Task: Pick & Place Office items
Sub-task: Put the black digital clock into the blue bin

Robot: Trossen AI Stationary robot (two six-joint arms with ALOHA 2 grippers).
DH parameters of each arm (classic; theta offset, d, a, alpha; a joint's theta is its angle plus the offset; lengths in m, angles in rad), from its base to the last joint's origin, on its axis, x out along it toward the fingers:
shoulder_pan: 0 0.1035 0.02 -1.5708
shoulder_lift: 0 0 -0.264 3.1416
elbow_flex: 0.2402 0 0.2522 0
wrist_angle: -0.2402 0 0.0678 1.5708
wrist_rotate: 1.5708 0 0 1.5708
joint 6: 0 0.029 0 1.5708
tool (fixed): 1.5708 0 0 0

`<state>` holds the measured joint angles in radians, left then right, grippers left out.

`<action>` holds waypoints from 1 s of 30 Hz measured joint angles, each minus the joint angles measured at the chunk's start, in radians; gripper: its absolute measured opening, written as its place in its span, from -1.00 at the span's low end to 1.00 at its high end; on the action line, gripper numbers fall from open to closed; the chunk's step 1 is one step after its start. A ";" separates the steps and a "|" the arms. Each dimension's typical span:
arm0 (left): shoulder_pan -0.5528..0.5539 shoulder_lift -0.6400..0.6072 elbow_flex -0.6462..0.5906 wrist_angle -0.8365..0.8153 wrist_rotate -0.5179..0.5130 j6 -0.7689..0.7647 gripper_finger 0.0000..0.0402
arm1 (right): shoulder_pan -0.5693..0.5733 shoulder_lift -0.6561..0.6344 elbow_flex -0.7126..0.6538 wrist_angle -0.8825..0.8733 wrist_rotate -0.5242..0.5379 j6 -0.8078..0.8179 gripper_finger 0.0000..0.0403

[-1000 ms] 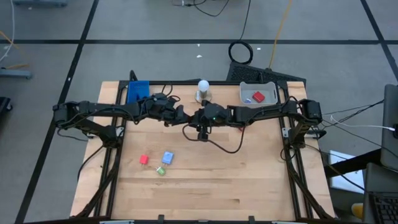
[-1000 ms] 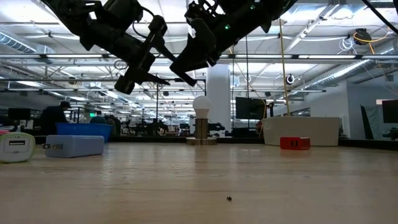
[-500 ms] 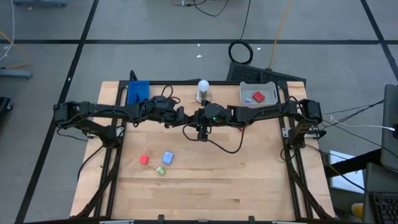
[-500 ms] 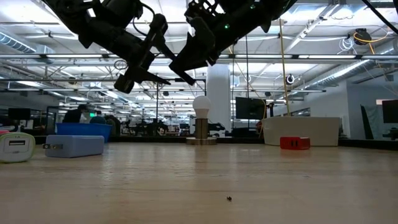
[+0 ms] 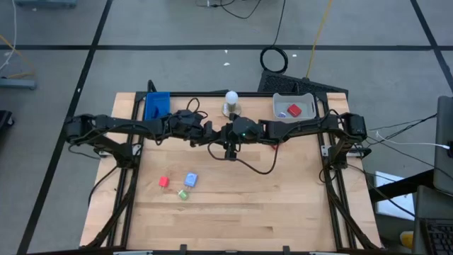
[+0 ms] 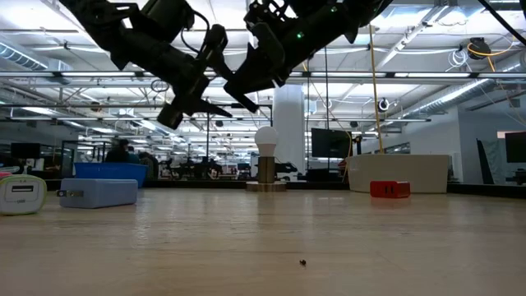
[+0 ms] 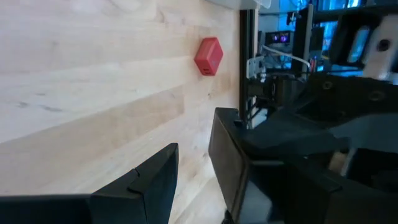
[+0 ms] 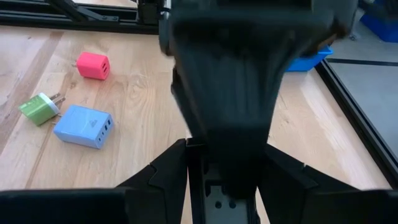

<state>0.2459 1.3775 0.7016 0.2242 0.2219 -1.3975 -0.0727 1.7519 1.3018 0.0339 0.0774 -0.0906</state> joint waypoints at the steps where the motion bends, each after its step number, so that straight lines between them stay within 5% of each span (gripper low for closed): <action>1: 0.000 0.014 0.006 0.013 0.015 0.000 0.14 | 0.000 0.000 0.000 0.002 0.000 0.000 -0.26; 20: -0.013 0.058 0.051 0.005 0.045 0.003 0.11 | 0.001 0.000 0.000 -0.035 -0.001 -0.003 -0.26; 30: -0.012 0.058 0.050 0.013 0.039 0.003 -0.55 | 0.000 0.000 0.000 -0.033 -0.001 -0.004 -0.26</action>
<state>0.2340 1.4353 0.7517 0.2375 0.2612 -1.3940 -0.0723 1.7519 1.3022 0.0010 0.0769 -0.0943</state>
